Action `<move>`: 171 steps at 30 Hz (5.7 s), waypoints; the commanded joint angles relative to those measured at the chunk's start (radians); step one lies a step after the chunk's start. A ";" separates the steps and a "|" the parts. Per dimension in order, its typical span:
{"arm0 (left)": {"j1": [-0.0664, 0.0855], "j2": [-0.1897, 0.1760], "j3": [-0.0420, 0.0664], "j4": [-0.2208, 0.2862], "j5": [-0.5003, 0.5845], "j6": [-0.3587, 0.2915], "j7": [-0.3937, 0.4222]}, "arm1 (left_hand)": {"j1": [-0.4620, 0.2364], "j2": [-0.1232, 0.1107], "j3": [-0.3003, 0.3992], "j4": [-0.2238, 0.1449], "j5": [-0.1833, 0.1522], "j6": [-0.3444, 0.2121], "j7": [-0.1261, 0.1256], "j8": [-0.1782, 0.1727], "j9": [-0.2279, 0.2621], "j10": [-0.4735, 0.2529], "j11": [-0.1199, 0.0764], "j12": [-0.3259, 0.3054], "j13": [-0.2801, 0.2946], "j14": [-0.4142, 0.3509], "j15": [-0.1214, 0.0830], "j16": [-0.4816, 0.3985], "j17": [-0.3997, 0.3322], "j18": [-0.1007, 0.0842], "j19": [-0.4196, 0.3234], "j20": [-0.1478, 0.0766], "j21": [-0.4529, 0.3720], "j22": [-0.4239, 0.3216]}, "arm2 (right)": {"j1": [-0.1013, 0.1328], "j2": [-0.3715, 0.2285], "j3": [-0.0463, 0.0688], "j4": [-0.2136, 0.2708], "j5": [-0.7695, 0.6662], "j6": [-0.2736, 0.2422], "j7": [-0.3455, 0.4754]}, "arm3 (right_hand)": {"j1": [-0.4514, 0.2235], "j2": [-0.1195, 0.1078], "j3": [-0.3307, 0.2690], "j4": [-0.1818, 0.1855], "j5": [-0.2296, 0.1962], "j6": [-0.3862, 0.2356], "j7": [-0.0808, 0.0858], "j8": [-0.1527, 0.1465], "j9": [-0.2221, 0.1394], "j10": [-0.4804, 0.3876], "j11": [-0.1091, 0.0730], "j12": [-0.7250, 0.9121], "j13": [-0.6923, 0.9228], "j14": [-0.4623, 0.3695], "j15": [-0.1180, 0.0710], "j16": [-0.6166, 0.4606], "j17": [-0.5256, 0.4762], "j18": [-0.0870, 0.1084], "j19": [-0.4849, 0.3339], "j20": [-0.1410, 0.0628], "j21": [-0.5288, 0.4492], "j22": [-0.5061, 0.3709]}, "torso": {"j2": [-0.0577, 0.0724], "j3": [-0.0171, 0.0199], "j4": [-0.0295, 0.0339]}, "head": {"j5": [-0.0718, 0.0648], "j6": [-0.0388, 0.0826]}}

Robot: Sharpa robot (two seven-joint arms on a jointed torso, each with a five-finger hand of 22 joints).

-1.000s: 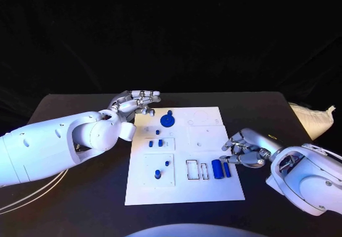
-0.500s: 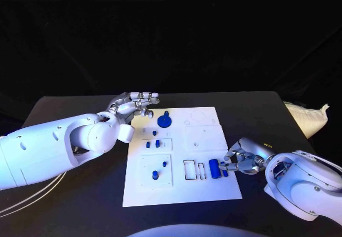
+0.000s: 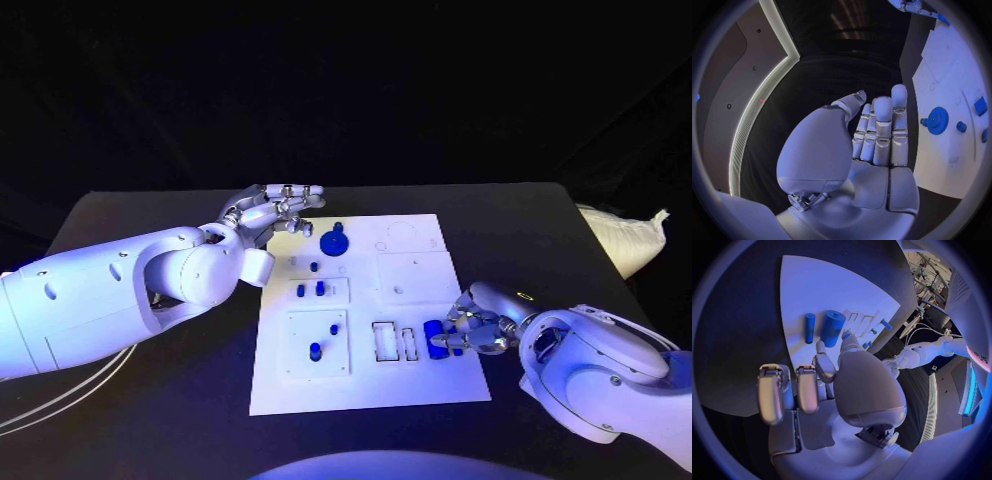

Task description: Assemble the parts on the task board

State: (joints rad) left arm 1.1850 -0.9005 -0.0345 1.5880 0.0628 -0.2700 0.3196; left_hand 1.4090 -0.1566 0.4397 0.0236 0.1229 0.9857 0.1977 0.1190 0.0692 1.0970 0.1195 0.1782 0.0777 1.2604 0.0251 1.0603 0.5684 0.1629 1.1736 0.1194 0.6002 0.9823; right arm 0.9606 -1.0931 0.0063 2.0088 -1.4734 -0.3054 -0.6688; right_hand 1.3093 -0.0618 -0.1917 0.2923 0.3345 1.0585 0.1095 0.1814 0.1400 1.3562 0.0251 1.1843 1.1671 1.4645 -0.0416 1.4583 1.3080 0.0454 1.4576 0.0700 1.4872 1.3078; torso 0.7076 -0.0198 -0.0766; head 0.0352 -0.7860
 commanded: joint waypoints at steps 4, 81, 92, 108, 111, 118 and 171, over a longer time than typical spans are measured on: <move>0.000 0.001 0.001 0.004 -0.004 0.020 0.003 | 0.002 0.009 0.001 -0.007 0.001 -0.009 0.000 0.006 0.000 -0.008 0.001 0.006 -0.001 -0.001 0.004 0.006 -0.002 0.019 0.000 0.008 -0.006 -0.002 | -0.007 0.022 0.000 -0.018 -0.028 0.052 -0.022 | -0.014 0.002 -0.008 -0.001 -0.001 0.004 -0.006 0.008 0.005 0.009 -0.001 0.012 0.011 0.067 -0.002 0.007 0.038 -0.015 0.029 -0.001 0.005 0.158 | 0.000 0.0003 0.0015 | 0.004 -0.003; -0.003 -0.004 0.001 0.011 -0.004 0.028 -0.001 | 0.002 0.009 0.001 -0.009 0.001 -0.013 0.001 0.008 -0.001 -0.013 0.003 0.008 -0.002 -0.003 0.005 0.006 -0.004 0.019 -0.001 0.008 -0.006 -0.002 | -0.018 0.187 0.019 -0.039 0.001 0.058 -0.026 | -0.084 0.088 -0.076 0.000 0.005 0.035 -0.034 0.063 0.134 0.037 -0.024 0.042 0.087 0.067 -0.022 0.011 0.050 -0.019 0.041 -0.019 0.019 0.178 | 0.000 0.0012 -0.0006 | 0.023 -0.006; -0.003 -0.005 0.001 0.012 -0.004 0.027 -0.001 | 0.002 0.009 0.001 -0.009 0.001 -0.013 0.001 0.008 -0.001 -0.013 0.003 0.008 -0.002 -0.003 0.005 0.006 -0.004 0.019 -0.001 0.008 -0.006 -0.002 | -0.018 0.184 0.019 -0.041 -0.020 0.036 -0.032 | -0.249 0.012 -0.044 0.004 -0.266 0.015 -0.028 0.060 0.175 -0.003 -0.020 -0.054 0.017 0.063 -0.017 -0.005 0.027 -0.013 0.025 -0.015 0.002 0.160 | -0.001 0.0012 -0.0006 | 0.025 -0.005; -0.003 -0.009 0.001 0.012 -0.004 0.026 0.000 | 0.002 0.009 0.001 -0.011 0.001 -0.015 0.002 0.009 -0.001 -0.017 0.003 0.011 -0.002 -0.004 0.005 0.007 -0.004 0.019 -0.001 0.009 -0.007 -0.001 | -0.020 0.175 0.019 -0.030 -0.058 0.058 -0.012 | 0.004 0.025 0.040 -0.085 -0.159 0.014 -0.032 0.064 0.214 0.013 -0.024 -0.047 0.032 0.064 -0.021 -0.005 0.031 -0.014 0.028 -0.019 0.003 0.164 | -0.001 0.0016 -0.0010 | 0.025 -0.008; -0.003 -0.009 0.001 0.012 -0.004 0.026 -0.001 | 0.002 0.009 0.001 -0.011 0.001 -0.015 0.002 0.009 -0.001 -0.017 0.003 0.011 -0.002 -0.004 0.005 0.007 -0.004 0.019 -0.001 0.009 -0.007 -0.001 | -0.020 0.176 0.019 -0.034 -0.069 0.059 -0.014 | 0.023 0.030 0.042 -0.093 -0.163 0.016 -0.032 0.065 0.218 0.016 -0.024 -0.044 0.035 0.065 -0.022 -0.005 0.033 -0.015 0.029 -0.019 0.004 0.165 | -0.001 0.0014 0.0000 | 0.025 -0.010; -0.003 -0.009 0.001 0.013 -0.004 0.024 -0.001 | 0.002 0.009 0.001 -0.011 0.001 -0.015 0.002 0.009 -0.001 -0.017 0.003 0.011 -0.002 -0.004 0.005 0.007 -0.004 0.019 -0.001 0.009 -0.007 -0.001 | -0.022 0.187 0.019 -0.050 -0.080 0.042 -0.013 | 0.017 0.043 0.037 -0.084 -0.164 0.021 -0.033 0.067 0.222 0.024 -0.025 -0.034 0.043 0.065 -0.022 -0.004 0.035 -0.015 0.030 -0.019 0.005 0.166 | 0.000 0.0015 0.0000 | 0.025 -0.011; -0.006 -0.008 0.000 0.010 -0.004 0.026 -0.002 | 0.002 0.009 0.001 -0.011 0.001 -0.015 0.002 0.009 -0.001 -0.017 0.003 0.011 -0.002 -0.004 0.005 0.007 -0.004 0.019 -0.001 0.009 -0.007 -0.001 | -0.040 -0.014 0.015 -0.045 -0.089 0.057 0.014 | 0.075 0.083 0.016 -0.061 0.017 0.008 -0.024 0.013 0.216 0.015 -0.019 -0.050 0.042 0.065 -0.017 -0.005 0.037 -0.015 0.031 -0.015 0.004 0.168 | -0.003 0.0034 -0.0080 | -0.001 -0.005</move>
State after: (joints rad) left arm 1.1795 -0.9092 -0.0347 1.5963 0.0625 -0.2599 0.3130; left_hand 1.4091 -0.1567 0.4399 0.0179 0.1229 0.9752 0.2013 0.1229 0.0692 1.0846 0.1248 0.1822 0.0774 1.2603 0.0251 1.0603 0.5658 0.1629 1.1736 0.1194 0.6002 0.9823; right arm 0.9233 -1.1102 0.0217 1.9630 -1.5421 -0.2657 -0.6544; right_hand 1.3767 0.0210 -0.1779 0.2316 0.3466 1.0590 0.0840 0.2009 0.3572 1.3711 0.0121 1.1286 1.2057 1.4684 -0.0587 1.4543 1.3074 0.0371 1.4643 0.0557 1.4939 1.3077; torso 0.7049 -0.0161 -0.0840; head 0.0329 -0.7904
